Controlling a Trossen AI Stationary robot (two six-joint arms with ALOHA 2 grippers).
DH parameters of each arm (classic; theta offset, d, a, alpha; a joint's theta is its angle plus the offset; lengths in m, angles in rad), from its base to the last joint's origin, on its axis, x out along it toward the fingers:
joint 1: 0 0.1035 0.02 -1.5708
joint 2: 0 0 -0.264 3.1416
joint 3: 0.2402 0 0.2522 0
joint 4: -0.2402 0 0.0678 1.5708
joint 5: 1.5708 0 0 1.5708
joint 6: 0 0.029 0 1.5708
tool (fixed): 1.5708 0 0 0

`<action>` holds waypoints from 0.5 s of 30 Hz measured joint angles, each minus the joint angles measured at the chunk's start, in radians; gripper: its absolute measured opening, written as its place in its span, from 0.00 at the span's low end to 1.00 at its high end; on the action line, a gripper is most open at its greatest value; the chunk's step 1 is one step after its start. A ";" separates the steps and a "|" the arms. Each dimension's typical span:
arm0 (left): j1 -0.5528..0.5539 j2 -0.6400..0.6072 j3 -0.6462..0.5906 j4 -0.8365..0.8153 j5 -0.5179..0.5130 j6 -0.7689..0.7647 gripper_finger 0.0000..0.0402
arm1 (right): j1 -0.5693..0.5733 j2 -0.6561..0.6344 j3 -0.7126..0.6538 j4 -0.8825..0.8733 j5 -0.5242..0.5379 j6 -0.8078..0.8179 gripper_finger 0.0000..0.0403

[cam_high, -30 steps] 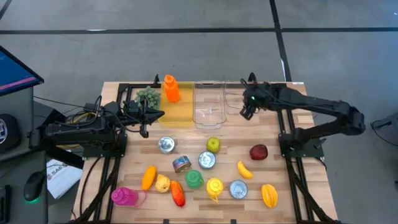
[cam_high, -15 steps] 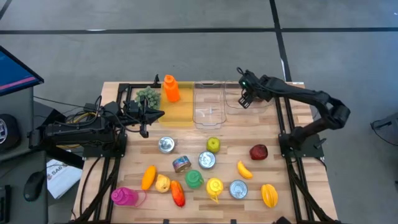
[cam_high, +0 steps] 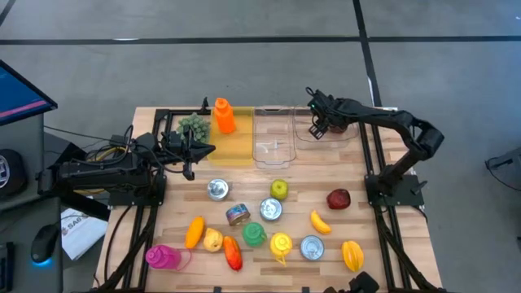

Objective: Pick & Place Food Item
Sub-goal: Put the red pomegranate into the right transparent bin

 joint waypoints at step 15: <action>0.000 0.000 0.000 0.000 0.000 0.000 0.00 | -0.001 0.000 0.000 0.024 0.005 0.001 0.63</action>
